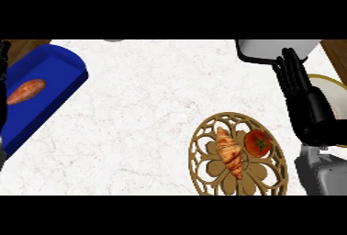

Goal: Pick the croissant from the placemat and place it in the bowl

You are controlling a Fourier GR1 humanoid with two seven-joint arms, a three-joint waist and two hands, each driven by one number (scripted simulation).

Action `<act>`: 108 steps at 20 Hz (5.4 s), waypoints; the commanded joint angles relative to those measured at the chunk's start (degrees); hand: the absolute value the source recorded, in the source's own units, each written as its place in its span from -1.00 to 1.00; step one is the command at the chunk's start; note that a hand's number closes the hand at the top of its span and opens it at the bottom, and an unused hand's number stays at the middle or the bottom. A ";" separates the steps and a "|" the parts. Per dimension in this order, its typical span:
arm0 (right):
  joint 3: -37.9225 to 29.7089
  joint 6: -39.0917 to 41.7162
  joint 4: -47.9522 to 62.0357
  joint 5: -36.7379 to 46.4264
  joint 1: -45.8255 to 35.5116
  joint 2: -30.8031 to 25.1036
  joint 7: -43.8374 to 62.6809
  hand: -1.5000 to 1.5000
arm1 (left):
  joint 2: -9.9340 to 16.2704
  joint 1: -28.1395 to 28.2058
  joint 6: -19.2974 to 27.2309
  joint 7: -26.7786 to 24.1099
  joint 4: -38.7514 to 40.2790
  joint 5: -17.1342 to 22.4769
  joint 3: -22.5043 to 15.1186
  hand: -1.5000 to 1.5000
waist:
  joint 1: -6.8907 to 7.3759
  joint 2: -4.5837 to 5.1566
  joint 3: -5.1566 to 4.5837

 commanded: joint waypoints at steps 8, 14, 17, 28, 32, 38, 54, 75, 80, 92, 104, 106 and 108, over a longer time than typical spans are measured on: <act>13.17 14.84 -2.47 30.11 -8.85 -27.34 3.62 -1.00 | -2.70 7.46 -2.50 6.87 5.86 2.48 -3.46 0.00 | -5.26 -0.07 -1.05; 21.72 2.24 -19.69 45.70 11.33 -24.28 6.53 -1.00 | -4.60 10.44 -2.97 8.31 7.68 4.63 -2.79 0.00 | -6.98 -0.09 1.00; 25.99 0.52 -25.14 54.07 19.84 -25.85 8.86 -1.00 | -4.61 8.91 -2.85 10.78 4.96 4.01 -3.60 0.00 | -5.73 0.22 1.06; 30.25 26.26 -33.49 60.70 2.76 -11.73 32.78 -1.00 | -8.91 8.22 -5.28 8.53 7.72 -0.69 -3.71 0.00 | -2.53 0.92 0.93; 30.14 35.46 -22.98 58.18 -7.65 -6.78 36.38 -1.00 | -8.82 4.59 -6.81 11.24 8.40 0.81 -3.02 0.00 | -2.12 1.19 0.86; 30.14 49.73 -12.47 55.12 -14.43 -0.54 44.31 -1.00 | -8.64 6.11 -5.94 12.75 5.34 -0.38 -3.02 0.00 | -1.75 0.99 0.92; 28.38 59.27 10.04 57.17 -13.83 7.81 45.57 -1.00 | -9.83 6.45 -7.49 12.51 5.78 -1.56 -0.80 0.00 | -2.52 0.90 1.02; 32.40 48.52 13.02 72.83 -5.41 1.13 31.12 -1.00 | -15.34 6.93 -11.20 13.07 4.99 -7.00 3.16 0.00 | -2.83 0.90 1.04; 33.42 46.15 14.08 76.36 -2.71 6.19 32.99 -1.00 | -14.28 12.46 -15.04 13.29 0.26 -6.80 5.45 0.00 | -2.63 0.85 1.04; 26.53 42.58 23.86 78.99 -5.25 5.99 24.31 1.00 | -18.88 7.16 -14.73 12.37 7.06 -10.78 6.78 0.00 | -2.87 0.91 1.03; 25.59 30.93 35.33 81.68 -9.89 7.72 15.67 1.00 | -17.47 4.12 -17.21 15.02 6.36 -9.68 9.54 0.00 | -2.65 1.00 1.04; 23.82 28.67 35.01 82.71 -11.67 5.51 14.20 1.00 | -18.23 7.32 -17.84 12.97 4.42 -9.89 9.06 0.00 | -2.58 0.95 1.04; 24.60 25.88 36.54 85.43 -13.45 8.14 16.78 1.00 | -20.08 4.14 -15.34 12.81 8.00 -12.42 7.90 0.00 | -2.70 1.02 1.04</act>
